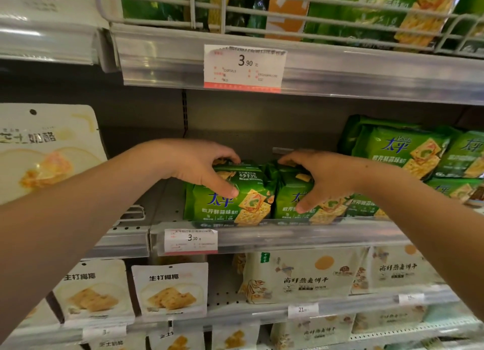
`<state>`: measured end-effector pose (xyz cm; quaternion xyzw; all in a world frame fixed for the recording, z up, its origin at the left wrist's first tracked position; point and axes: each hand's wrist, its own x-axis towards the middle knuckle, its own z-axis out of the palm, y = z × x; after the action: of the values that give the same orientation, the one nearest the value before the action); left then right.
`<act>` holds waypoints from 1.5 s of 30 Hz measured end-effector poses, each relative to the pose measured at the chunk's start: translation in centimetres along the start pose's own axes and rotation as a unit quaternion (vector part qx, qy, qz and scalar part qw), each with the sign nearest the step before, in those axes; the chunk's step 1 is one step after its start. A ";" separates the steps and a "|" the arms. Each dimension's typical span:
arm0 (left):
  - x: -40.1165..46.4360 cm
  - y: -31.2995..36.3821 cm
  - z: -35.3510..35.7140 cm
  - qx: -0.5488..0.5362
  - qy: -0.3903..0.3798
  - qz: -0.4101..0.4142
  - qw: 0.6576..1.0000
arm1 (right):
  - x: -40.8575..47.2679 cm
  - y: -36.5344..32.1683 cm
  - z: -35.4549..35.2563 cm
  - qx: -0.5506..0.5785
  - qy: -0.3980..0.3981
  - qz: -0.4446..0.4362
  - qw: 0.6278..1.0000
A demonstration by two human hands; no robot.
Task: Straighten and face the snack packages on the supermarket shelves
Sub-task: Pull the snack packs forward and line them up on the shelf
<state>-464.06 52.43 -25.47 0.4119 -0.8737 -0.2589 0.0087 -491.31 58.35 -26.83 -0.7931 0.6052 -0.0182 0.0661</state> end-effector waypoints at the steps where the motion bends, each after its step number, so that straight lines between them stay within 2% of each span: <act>1: -0.1 0.1 0.0 0.002 0.001 0.000 1.000 | 0.0 0.0 0.1 0.003 0.004 -0.002 1.000; 9: -0.6 0.7 0.1 0.018 -0.012 -0.014 1.000 | -0.3 -0.3 0.1 0.002 -0.001 0.003 1.000; 11: -1.1 1.2 0.1 0.075 -0.018 -0.011 0.997 | -0.7 -0.7 -0.1 -0.012 -0.013 0.006 1.000; 13: -2.1 2.1 -0.3 0.155 0.007 0.020 0.988 | -1.4 -1.7 -0.5 -0.048 -0.007 -0.008 0.999; 16: -4.9 4.7 -1.5 0.189 0.087 0.125 0.970 | -3.0 -4.4 -2.7 -0.045 0.063 -0.060 0.995; 20: -9.5 7.4 -4.2 0.162 0.232 0.251 0.926 | -5.4 -8.7 -7.5 0.024 0.187 -0.183 0.965; 23: -11.7 8.2 -6.4 0.219 0.367 0.331 0.841 | -6.2 -11.1 -10.8 0.074 0.258 -0.231 0.935; 25: -12.0 7.8 -8.0 0.308 0.444 0.313 0.781 | -6.1 -12.1 -12.9 0.058 0.331 -0.251 0.908; 27: -11.8 6.7 -9.2 0.371 0.483 0.260 0.749 | -5.7 -12.8 -14.7 0.032 0.393 -0.248 0.885; 30: -11.3 5.3 -9.4 0.394 0.481 0.179 0.763 | -4.7 -13.1 -16.1 -0.030 0.423 -0.210 0.881; 34: -10.9 4.5 -8.5 0.404 0.481 0.138 0.765 | -3.8 -12.6 -16.0 -0.072 0.411 -0.139 0.898; 40: -11.2 4.9 -8.6 0.394 0.501 0.136 0.758 | -3.8 -12.6 -16.6 -0.026 0.413 -0.125 0.902; 43: -12.0 5.9 -10.9 0.315 0.514 0.142 0.785 | -3.7 -12.8 -18.7 0.024 0.449 -0.117 0.886; 45: -12.1 6.8 -13.4 0.280 0.515 0.101 0.804 | -2.9 -13.0 -20.4 0.025 0.445 -0.105 0.889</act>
<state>-457.91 58.81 -8.34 0.3786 -0.8120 0.2495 0.3674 -481.79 62.78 -4.87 -0.7590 0.4839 -0.3908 -0.1923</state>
